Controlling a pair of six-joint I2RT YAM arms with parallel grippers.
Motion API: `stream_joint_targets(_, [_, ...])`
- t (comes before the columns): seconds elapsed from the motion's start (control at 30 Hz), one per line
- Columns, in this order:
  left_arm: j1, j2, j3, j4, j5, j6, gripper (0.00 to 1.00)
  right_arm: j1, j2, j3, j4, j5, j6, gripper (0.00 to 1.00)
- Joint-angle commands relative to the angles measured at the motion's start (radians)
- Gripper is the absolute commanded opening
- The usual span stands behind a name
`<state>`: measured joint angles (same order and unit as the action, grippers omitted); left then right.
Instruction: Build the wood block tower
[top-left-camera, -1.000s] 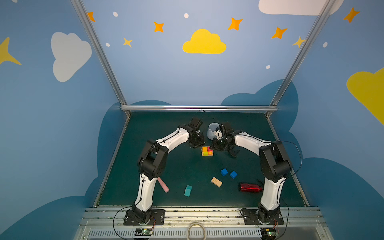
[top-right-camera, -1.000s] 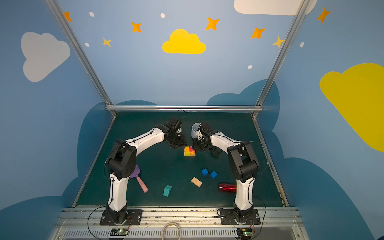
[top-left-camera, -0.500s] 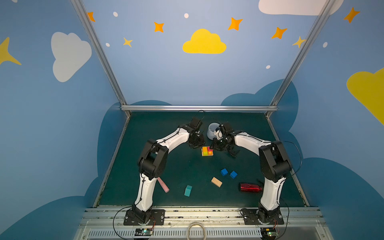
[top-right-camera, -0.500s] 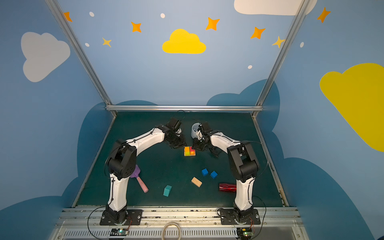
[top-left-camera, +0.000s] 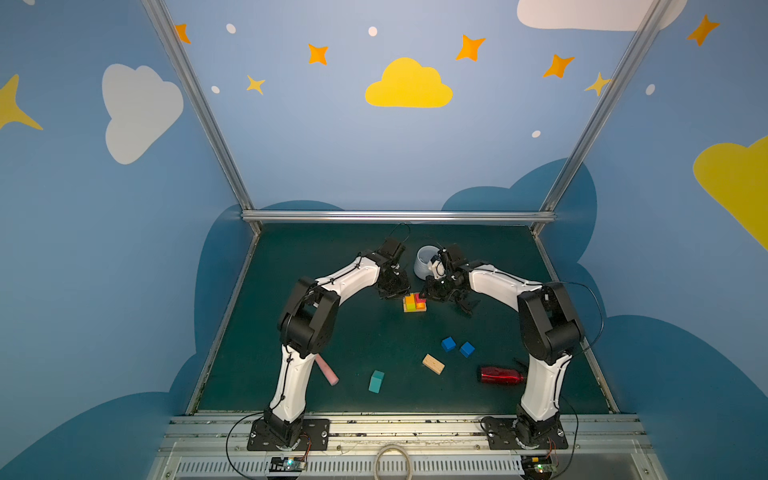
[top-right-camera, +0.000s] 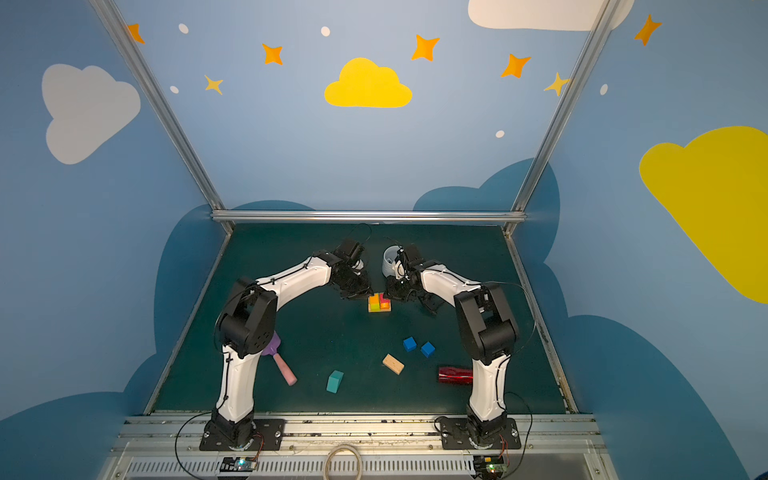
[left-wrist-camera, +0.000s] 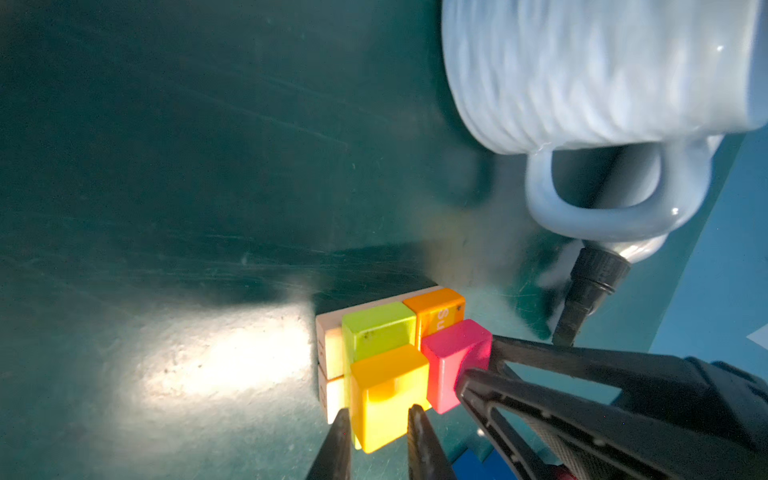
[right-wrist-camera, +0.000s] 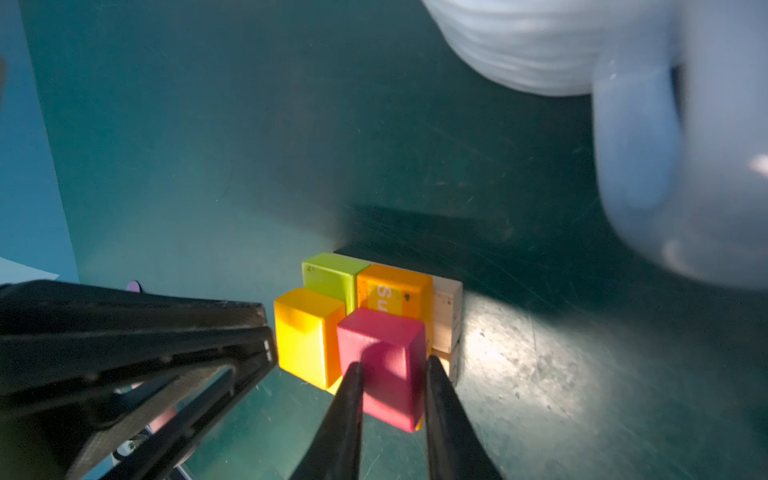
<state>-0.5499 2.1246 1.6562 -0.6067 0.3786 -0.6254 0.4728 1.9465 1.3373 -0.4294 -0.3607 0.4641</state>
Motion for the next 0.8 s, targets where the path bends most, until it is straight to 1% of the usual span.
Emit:
stream_joint_targets(0.0, [0.004, 0.034, 0.017, -0.014, 0.013, -0.004, 0.25, 0.002, 0.018, 0.017, -0.008, 0.003, -0.002, 0.25])
stream_joint_targets(0.77, [-0.006, 0.03, 0.027, -0.002, 0.019, -0.01, 0.22, 0.006, 0.022, 0.017, -0.005, -0.007, 0.004, 0.22])
